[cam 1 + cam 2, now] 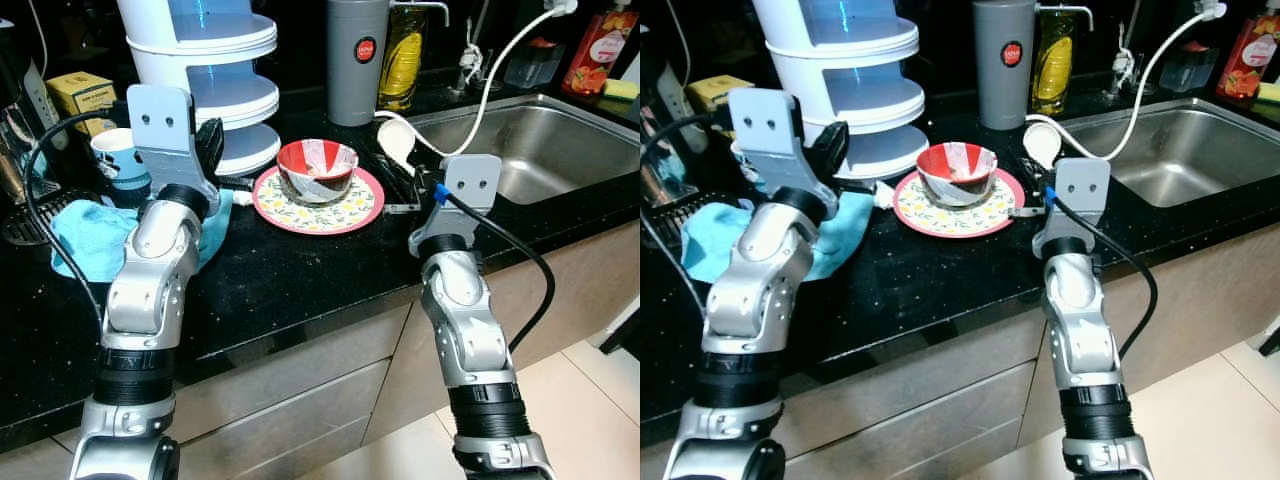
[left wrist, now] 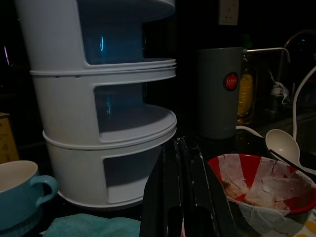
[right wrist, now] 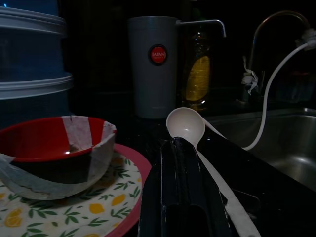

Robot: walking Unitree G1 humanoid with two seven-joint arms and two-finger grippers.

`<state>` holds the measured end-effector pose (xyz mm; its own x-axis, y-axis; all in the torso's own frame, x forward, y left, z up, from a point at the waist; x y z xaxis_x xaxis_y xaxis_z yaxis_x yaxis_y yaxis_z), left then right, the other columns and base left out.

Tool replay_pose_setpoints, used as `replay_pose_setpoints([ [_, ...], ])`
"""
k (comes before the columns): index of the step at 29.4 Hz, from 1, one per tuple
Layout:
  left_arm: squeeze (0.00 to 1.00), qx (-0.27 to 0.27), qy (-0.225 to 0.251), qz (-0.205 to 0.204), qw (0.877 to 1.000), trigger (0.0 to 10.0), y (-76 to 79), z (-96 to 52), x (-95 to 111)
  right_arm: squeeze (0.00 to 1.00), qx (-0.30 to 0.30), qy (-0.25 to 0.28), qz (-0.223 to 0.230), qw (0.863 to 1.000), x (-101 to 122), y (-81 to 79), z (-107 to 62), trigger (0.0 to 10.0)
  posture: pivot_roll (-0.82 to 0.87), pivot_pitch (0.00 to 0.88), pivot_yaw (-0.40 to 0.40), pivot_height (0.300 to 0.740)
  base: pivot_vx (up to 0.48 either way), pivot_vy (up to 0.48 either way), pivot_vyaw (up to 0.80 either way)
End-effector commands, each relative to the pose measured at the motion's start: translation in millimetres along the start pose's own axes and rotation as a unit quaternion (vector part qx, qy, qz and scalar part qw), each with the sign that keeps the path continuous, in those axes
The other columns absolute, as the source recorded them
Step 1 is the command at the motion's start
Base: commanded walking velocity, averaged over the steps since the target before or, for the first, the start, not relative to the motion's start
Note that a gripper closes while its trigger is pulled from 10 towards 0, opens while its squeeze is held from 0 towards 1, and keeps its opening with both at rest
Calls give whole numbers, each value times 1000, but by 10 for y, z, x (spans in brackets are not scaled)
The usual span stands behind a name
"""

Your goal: Kitchen organization

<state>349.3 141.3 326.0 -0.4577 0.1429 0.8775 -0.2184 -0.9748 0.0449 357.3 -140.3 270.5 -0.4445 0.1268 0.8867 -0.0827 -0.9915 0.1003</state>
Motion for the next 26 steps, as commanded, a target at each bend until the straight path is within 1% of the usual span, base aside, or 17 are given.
replay_pose_setpoints([
  [1,0,-2,-5,9,1000,10000,-15,-6,-14,0,4,-2,5,1000,-4,-24,-11,10000,-29,81,13,740,0,0,0],
  [26,0,1,-5,9,1000,10000,-16,-10,-19,0,6,-3,3,1000,-2,-22,-3,10000,-32,86,10,740,0,0,0],
])
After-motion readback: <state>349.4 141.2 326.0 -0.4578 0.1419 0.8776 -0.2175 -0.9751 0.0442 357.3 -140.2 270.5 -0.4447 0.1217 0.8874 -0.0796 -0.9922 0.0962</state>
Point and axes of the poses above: a point about 5 cm out from each wrist's last joint towards the gripper, its own z axis pointing out of the wrist towards the gripper, its own x axis along the axis of the wrist's last joint, y = z × x, the point moved 2 cm from there along z, pointing out of the wrist towards the gripper, and after that the axes turned 6 degrees about -z, right-handed, at the moved point
